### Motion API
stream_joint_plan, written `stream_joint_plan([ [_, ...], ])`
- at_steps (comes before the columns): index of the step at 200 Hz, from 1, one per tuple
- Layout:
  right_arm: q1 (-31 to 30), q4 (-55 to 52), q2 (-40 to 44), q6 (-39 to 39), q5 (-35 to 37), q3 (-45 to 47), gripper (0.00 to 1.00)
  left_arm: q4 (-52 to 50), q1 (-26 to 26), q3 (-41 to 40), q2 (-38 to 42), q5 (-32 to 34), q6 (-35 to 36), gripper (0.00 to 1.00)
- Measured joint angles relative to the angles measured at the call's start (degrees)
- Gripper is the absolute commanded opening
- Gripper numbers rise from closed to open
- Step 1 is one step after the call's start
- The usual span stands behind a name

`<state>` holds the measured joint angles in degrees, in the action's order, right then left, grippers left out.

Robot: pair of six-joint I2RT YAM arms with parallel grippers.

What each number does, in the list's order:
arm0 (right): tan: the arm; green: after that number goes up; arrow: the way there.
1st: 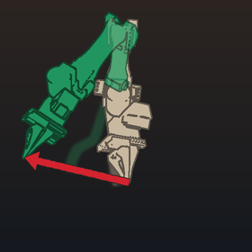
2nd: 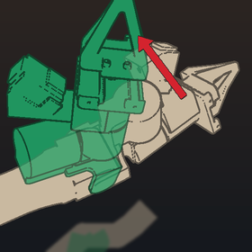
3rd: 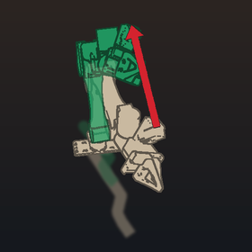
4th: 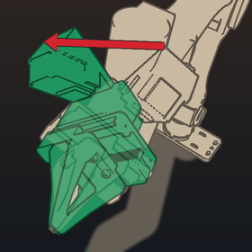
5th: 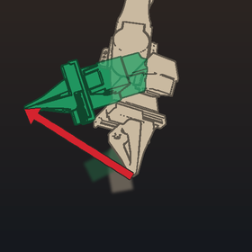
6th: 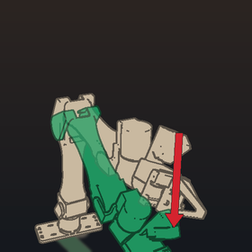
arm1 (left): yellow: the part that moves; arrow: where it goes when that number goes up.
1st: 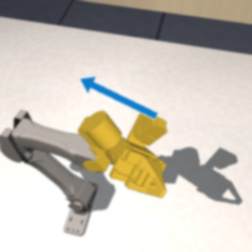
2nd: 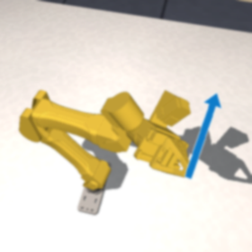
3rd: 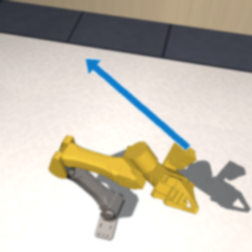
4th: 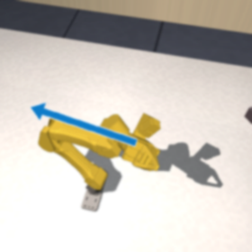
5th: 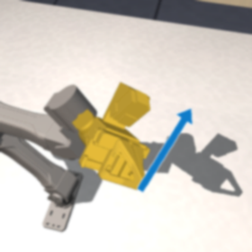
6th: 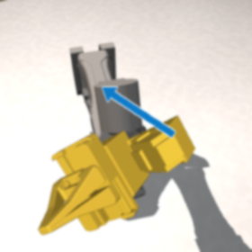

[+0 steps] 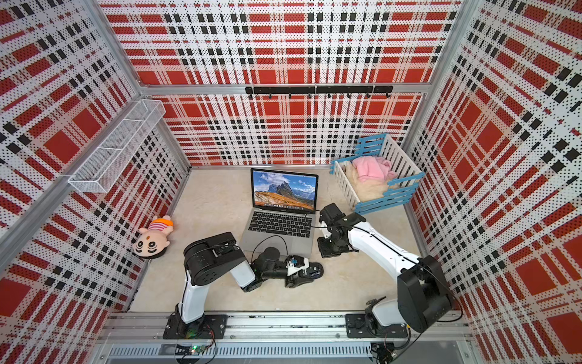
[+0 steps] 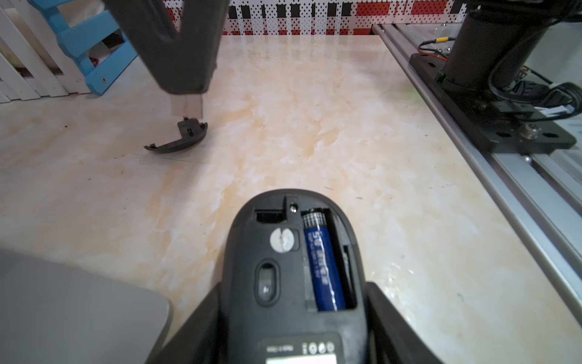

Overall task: Remove the wireless mouse receiver from the laptop
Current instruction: Insert the USB plug into the mouse.

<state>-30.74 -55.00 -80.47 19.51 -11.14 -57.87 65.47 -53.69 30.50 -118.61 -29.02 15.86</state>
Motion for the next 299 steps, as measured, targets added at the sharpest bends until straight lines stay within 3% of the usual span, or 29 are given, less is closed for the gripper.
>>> stream_joint_plan([
  [116, -3.2, -0.9, -4.4, -1.2, -5.1, 1.3, 0.0, 0.1, 0.7, -0.4, 0.3, 0.7, -0.2, 0.36],
  [299, -3.7, 0.7, -10.6, -3.2, -3.5, -0.9, 0.0, -0.1, 0.7, -0.6, 0.6, 1.2, 0.0, 0.35],
])
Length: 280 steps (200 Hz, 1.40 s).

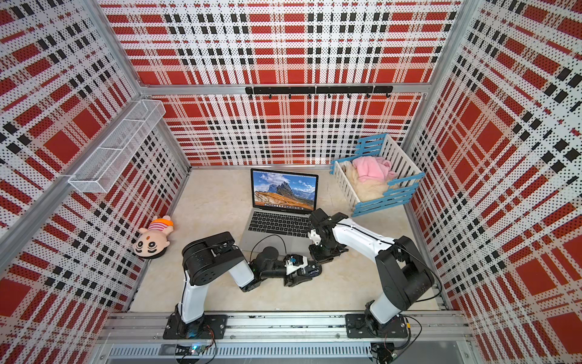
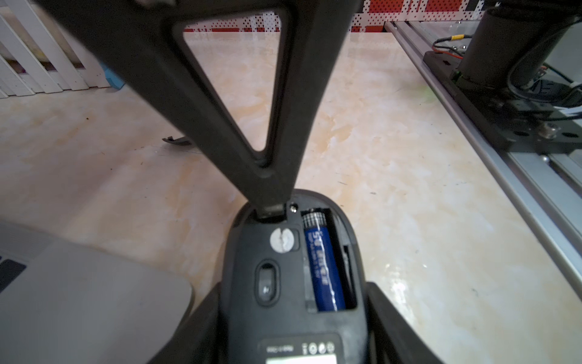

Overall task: Remove the wireless mouse receiver from the laptop
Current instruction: Insert the USB plug into the mouse.

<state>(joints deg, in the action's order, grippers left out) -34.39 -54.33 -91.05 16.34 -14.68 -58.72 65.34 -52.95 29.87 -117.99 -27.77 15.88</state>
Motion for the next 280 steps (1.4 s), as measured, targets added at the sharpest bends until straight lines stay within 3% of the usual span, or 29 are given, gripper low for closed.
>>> stream_joint_plan([
  [110, 0.0, 0.0, -2.4, -0.3, 0.4, -1.3, 0.0, -0.2, 0.3, 0.0, 0.1, 0.0, 0.0, 0.34],
  [193, 0.0, 0.5, -2.8, -0.3, 0.1, -1.7, 0.24, -0.2, 0.4, 0.0, 0.1, 0.0, 0.0, 0.34],
  [280, 0.0, 1.4, -2.8, -0.2, -0.6, -1.7, 0.27, -0.3, 0.5, 0.1, 0.1, -0.3, 0.0, 0.34],
])
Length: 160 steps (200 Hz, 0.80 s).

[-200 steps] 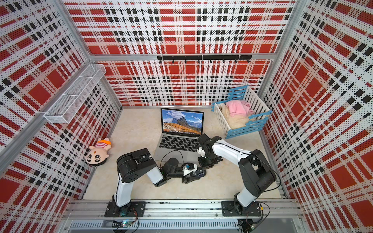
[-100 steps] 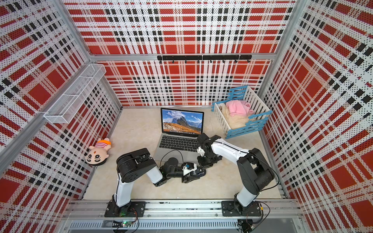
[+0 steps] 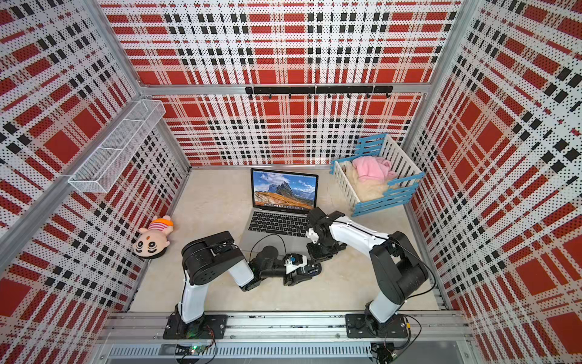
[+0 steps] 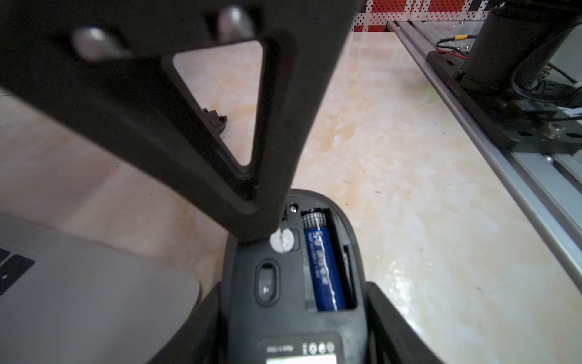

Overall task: Remove the wireless mouse receiver from the laptop
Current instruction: Insert the USB plug into the mouse.

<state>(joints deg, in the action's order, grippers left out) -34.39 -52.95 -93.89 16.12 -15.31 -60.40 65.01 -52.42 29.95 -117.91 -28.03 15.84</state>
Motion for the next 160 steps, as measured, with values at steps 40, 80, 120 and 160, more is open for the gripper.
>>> stream_joint_plan([
  [40, 0.0, -0.2, 0.0, 0.0, 0.0, 0.0, 0.28, -0.1, 0.0, 0.1, 0.0, 0.0, 0.0, 0.34],
  [80, 0.0, -0.7, 0.2, 0.3, 0.3, 0.0, 0.28, -0.2, 0.1, 0.3, -0.2, -0.2, 0.0, 0.34],
  [120, 0.0, -1.0, 1.0, 0.6, 0.6, 0.0, 0.29, -0.2, 0.2, 0.4, -0.2, -0.4, 0.0, 0.34],
  [160, 0.0, -1.0, 1.1, 1.1, 2.0, 0.0, 0.31, -0.3, 0.3, 0.5, -0.2, -0.5, 0.0, 0.34],
])
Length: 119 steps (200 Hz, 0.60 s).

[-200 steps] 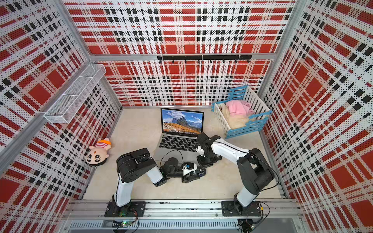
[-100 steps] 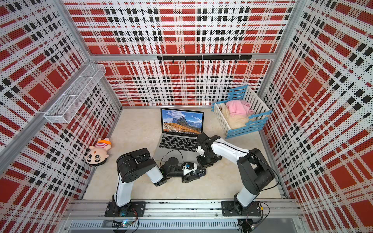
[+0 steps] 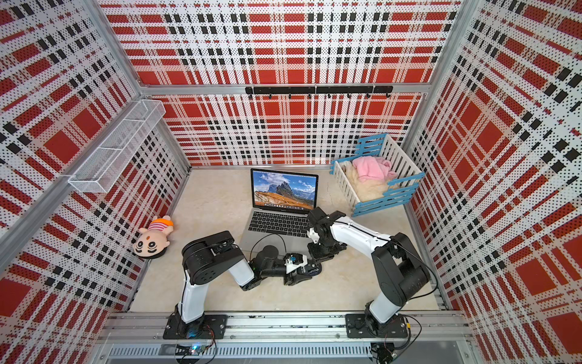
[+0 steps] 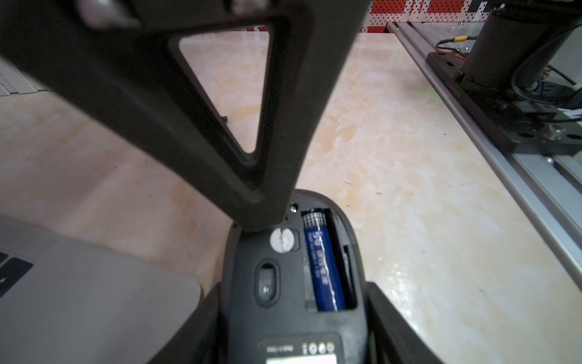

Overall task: Remove the wireless mouse receiver from the laptop
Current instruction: Insert the USB plug into the mouse, then pick up the lid from the center of the board.

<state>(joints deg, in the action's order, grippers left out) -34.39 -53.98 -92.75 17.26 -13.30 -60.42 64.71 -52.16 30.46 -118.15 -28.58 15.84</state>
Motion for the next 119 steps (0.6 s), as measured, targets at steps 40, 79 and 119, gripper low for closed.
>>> stream_joint_plan([
  [40, 4.8, 1.7, 3.1, 1.3, 5.1, -0.6, 0.36, -0.1, 0.1, 0.0, 0.0, -0.1, 0.0, 0.33],
  [79, 9.5, 2.2, 2.8, 0.7, 15.9, -2.1, 0.42, -0.5, 1.1, 0.0, 0.2, -0.5, -0.1, 0.34],
  [119, 9.4, 3.0, -2.7, -1.0, 20.0, -2.4, 0.42, -0.8, 1.5, 0.0, 0.3, -0.9, -0.1, 0.34],
])
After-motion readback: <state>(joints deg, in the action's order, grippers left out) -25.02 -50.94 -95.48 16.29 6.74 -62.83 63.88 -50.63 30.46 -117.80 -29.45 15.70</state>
